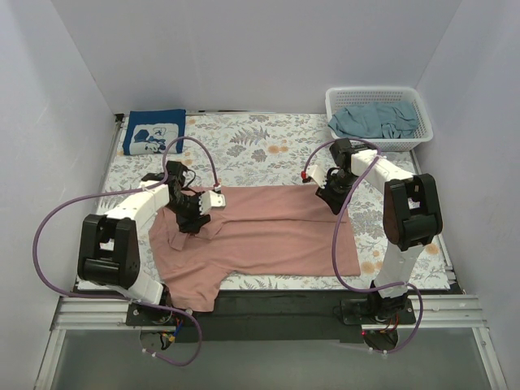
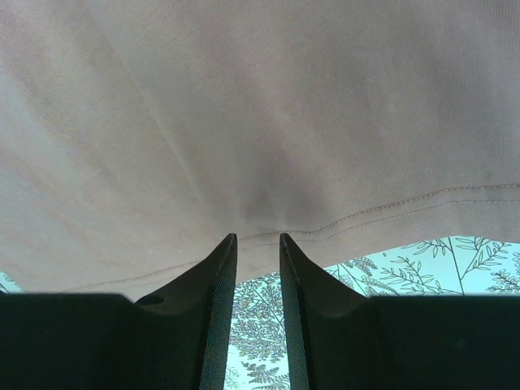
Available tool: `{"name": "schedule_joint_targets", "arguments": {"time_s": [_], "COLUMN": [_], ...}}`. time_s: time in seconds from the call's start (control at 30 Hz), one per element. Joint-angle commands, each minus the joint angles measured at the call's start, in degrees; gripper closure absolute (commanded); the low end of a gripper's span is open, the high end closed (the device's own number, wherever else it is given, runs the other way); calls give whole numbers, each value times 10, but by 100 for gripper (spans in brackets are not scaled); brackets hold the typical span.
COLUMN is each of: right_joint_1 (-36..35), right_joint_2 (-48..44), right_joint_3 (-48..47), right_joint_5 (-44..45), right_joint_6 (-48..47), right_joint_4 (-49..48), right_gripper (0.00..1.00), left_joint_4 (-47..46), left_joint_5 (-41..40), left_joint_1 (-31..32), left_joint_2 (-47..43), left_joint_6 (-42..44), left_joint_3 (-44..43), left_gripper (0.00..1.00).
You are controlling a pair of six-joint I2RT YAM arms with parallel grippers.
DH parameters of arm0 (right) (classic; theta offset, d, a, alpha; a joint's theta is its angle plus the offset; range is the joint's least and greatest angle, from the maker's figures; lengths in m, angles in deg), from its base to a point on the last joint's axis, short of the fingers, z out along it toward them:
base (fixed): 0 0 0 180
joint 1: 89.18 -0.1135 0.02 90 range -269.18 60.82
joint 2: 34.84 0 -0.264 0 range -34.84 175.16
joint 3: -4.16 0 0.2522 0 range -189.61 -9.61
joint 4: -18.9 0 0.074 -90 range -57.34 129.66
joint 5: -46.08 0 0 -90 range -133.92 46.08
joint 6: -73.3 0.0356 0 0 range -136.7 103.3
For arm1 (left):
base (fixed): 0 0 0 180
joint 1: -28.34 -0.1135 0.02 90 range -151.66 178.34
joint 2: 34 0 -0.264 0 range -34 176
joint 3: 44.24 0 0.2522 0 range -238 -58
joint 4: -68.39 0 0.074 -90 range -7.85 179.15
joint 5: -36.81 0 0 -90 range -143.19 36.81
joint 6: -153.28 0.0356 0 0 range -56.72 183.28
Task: Fold and stack the t-shirts
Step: Fold the tshirt
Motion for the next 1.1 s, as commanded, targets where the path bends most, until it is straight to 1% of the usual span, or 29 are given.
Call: {"name": "schedule_joint_targets", "arguments": {"time_s": [0.0, 0.07, 0.1, 0.17, 0.2, 0.23, 0.43, 0.6, 0.77, 0.87, 0.97, 1.0, 1.07], "right_joint_1": [0, 0, 1, 0, 1, 1, 1, 0, 1, 0, 1, 1, 1], "right_joint_2": [-4, -2, -2, 0, 0, 0, 0, 0, 2, 1, 0, 0, -2], "right_joint_3": [-21, -21, -21, -21, -21, -22, -27, -27, -29, -30, -31, -33, -38], "right_joint_5": [-8, -6, -5, -5, -4, -4, 1, 2, -1, 0, 2, -1, -4], "right_joint_6": [1, 1, 0, -1, -1, -1, -3, -4, -4, -4, -3, -3, 1], "right_joint_4": [18, 18, 17, 18, 18, 18, 17, 18, 19, 20, 22, 21, 24], "right_gripper": [66, 66, 66, 66, 66, 66, 66, 66, 67, 67, 66, 67, 66], "left_joint_4": [-16, -12, -1, 8, 21, 27, 99, 135, 105, 76, 80, 81, 80], "left_joint_5": [-30, -28, -23, -4, 1, 6, 15, 28, 17, 26, 69, 80, 113], "left_joint_1": [9, 9, 10, 9, 9, 10, 10, 13, 20, 20, 20, 18, 0], "left_joint_2": [-11, -17, -21, -37, -42, -46, -62, -82, -87, -72, -62, -62, -62], "left_joint_6": [5, 4, 4, 2, 6, 6, 20, 41, 22, -11, -47, -76, -108], "left_joint_3": [-2, -2, -1, -4, -3, -2, 1, 35, 73, 79, 59, 48, 9], "left_gripper": [59, 71, 81, 91, 98, 100, 100, 100, 100, 100, 83, 79, 76]}}
